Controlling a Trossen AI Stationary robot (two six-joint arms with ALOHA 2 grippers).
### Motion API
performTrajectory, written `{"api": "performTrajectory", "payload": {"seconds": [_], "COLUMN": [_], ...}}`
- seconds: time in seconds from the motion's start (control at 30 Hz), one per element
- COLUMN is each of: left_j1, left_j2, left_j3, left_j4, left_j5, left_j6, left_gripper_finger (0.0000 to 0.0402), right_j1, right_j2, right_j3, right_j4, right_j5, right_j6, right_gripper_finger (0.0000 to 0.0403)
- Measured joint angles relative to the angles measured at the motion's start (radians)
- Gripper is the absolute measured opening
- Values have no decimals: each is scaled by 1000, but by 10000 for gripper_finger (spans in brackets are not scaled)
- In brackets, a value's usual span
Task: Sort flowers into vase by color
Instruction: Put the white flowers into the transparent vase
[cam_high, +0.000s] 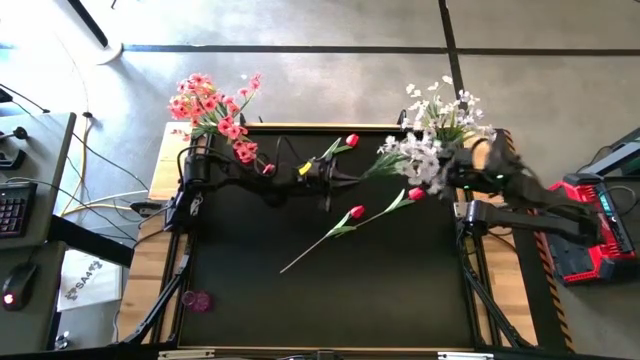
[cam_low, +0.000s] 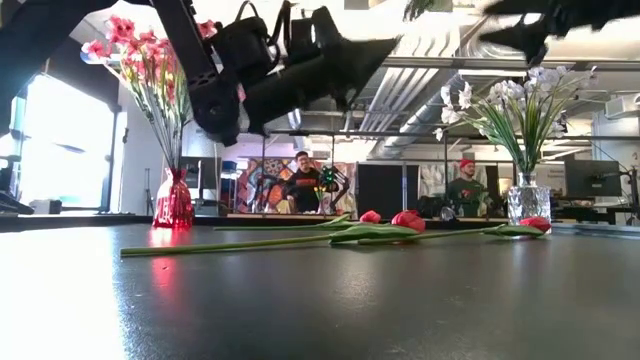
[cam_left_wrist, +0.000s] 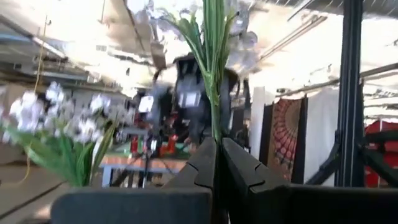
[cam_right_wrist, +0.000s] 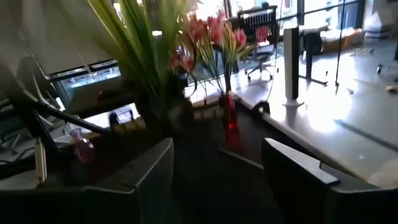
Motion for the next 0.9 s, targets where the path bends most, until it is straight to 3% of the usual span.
{"api": "performTrajectory", "payload": {"seconds": [0.23,0.43,0.77,0.9], "left_j1": [0,-10,-11,-14], "left_j2": [0,0,0,1], "left_j3": [65,90,103,103], "left_j4": [0,-97,-221,-304], "left_j5": [29,26,19,-22], "left_j6": [-7,31,62,84], "left_gripper_finger": [0,0,0,0], "right_j1": [44,116,188,201], "right_j2": [63,172,315,355], "right_j3": [-224,-337,-291,-265], "right_j4": [438,782,909,908], "right_j5": [5,75,152,151], "right_j6": [8,-35,-127,-120], "right_gripper_finger": [231,231,230,213]}}
